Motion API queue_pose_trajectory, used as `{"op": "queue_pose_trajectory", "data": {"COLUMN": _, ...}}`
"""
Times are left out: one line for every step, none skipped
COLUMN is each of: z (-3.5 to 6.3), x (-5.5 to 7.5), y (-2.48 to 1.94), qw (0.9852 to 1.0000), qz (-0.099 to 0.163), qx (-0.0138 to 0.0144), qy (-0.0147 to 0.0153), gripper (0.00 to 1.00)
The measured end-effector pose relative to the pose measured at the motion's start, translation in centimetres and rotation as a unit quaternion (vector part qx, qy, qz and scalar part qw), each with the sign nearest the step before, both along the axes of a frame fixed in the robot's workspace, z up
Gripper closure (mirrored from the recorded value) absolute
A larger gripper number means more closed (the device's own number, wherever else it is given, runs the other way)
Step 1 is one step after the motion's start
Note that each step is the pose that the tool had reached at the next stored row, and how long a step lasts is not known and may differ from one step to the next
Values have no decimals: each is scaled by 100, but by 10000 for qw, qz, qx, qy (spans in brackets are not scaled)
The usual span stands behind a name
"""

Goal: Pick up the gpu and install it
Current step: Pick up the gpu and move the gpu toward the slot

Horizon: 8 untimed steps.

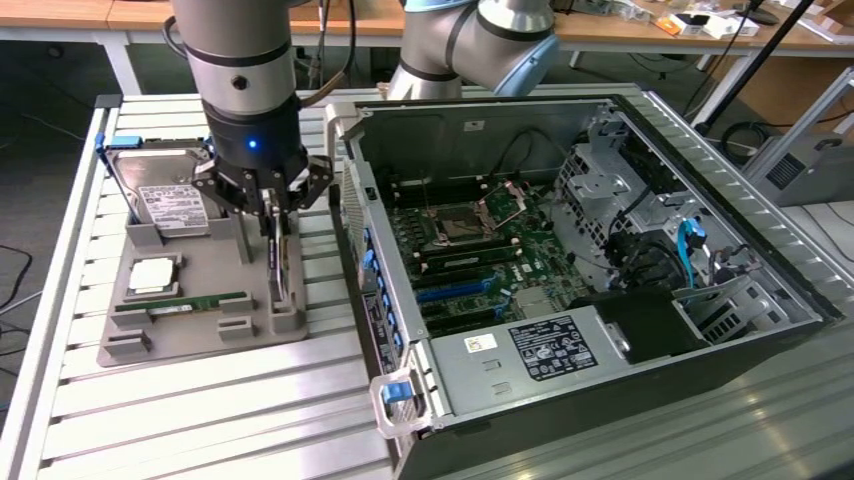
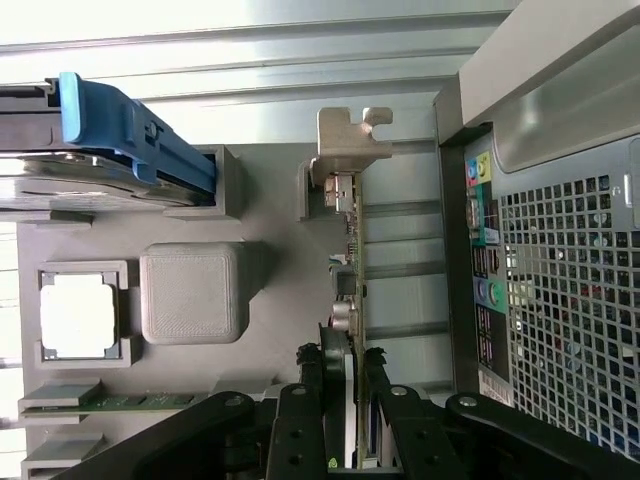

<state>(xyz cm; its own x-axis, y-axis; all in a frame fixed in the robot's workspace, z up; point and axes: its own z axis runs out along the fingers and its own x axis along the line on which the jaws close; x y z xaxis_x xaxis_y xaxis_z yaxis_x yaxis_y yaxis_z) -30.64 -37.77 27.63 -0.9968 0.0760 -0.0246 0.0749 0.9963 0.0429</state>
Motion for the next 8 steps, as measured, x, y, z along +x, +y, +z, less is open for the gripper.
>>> {"op": "queue_pose_trajectory", "data": {"z": 4, "x": 0, "y": 0, "qw": 10000, "qz": 0, "qx": 0, "qy": 0, "gripper": 73}}
{"op": "queue_pose_trajectory", "data": {"z": 6, "x": 0, "y": 0, "qw": 10000, "qz": 0, "qx": 0, "qy": 0, "gripper": 73}}
{"op": "queue_pose_trajectory", "data": {"z": 10, "x": 0, "y": 0, "qw": 10000, "qz": 0, "qx": 0, "qy": 0, "gripper": 73}}
{"op": "queue_pose_trajectory", "data": {"z": 14, "x": 0, "y": 0, "qw": 10000, "qz": 0, "qx": 0, "qy": 0, "gripper": 73}}
{"op": "queue_pose_trajectory", "data": {"z": 16, "x": 0, "y": 0, "qw": 10000, "qz": 0, "qx": 0, "qy": 0, "gripper": 73}}
{"op": "queue_pose_trajectory", "data": {"z": 22, "x": 0, "y": 0, "qw": 10000, "qz": 0, "qx": 0, "qy": 0, "gripper": 73}}
{"op": "queue_pose_trajectory", "data": {"z": 25, "x": 0, "y": 0, "qw": 10000, "qz": 0, "qx": 0, "qy": 0, "gripper": 73}}
{"op": "queue_pose_trajectory", "data": {"z": 28, "x": 0, "y": 0, "qw": 10000, "qz": 0, "qx": 0, "qy": 0, "gripper": 73}}
